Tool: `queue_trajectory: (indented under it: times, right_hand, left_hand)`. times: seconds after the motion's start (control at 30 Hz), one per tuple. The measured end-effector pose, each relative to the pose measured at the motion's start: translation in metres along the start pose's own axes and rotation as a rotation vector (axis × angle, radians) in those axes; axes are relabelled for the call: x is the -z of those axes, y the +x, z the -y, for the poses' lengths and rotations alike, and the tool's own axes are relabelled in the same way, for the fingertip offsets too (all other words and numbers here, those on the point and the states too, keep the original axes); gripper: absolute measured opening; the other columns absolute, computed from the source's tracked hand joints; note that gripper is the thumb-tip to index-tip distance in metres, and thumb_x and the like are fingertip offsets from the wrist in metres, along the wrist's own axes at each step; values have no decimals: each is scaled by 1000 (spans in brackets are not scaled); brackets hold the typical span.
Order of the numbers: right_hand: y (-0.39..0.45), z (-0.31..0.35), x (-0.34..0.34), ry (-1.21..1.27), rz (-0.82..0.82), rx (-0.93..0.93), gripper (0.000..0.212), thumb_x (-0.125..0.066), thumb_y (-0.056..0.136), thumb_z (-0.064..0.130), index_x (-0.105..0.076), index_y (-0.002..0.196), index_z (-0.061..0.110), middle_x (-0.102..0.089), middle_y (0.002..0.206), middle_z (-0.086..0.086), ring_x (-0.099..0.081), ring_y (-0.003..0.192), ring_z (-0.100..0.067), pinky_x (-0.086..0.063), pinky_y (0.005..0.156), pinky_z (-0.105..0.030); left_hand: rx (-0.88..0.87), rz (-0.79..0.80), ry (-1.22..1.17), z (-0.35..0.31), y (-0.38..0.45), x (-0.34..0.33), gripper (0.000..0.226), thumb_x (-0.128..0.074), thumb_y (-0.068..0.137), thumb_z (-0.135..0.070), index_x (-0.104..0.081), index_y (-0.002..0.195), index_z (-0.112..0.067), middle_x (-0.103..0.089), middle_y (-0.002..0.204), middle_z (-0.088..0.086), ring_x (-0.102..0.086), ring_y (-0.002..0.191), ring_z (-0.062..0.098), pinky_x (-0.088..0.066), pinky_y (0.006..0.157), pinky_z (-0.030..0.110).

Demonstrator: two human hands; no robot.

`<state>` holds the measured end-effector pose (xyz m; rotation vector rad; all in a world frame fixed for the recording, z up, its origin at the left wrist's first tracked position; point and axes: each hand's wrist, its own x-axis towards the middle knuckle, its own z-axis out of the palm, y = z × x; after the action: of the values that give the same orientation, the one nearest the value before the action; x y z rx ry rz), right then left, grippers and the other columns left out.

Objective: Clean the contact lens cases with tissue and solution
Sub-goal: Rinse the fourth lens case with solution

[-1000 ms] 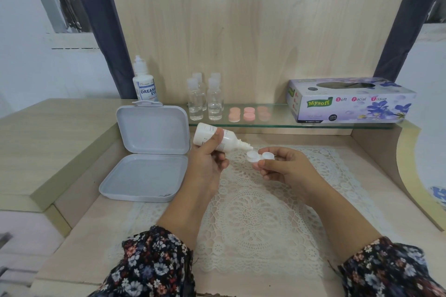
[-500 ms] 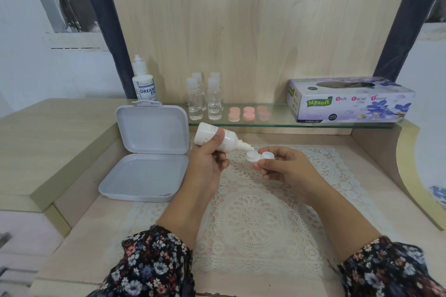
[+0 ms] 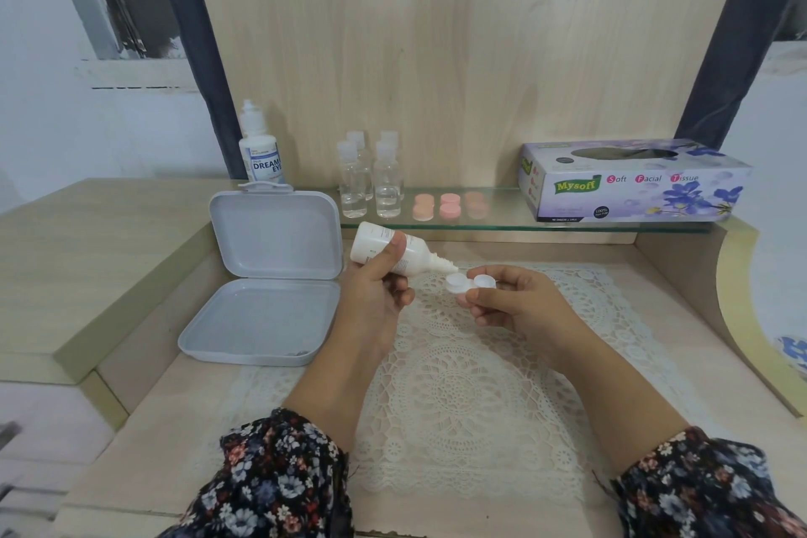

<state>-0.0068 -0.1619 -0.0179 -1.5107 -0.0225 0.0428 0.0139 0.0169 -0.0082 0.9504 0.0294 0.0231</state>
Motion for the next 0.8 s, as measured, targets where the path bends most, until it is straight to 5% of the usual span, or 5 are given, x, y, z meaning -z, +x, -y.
queue_trajectory:
  times: [0.8]
  right_hand:
    - [-1, 1, 0, 10, -6, -8, 24, -69, 83, -3, -66, 106, 3, -67, 101, -31, -63, 65, -17, -54, 60, -21]
  left_hand:
    - [-6, -23, -5, -1, 1, 0, 29, -72, 71, -25, -57, 90, -10, -58, 68, 3, -35, 47, 8, -31, 39, 20]
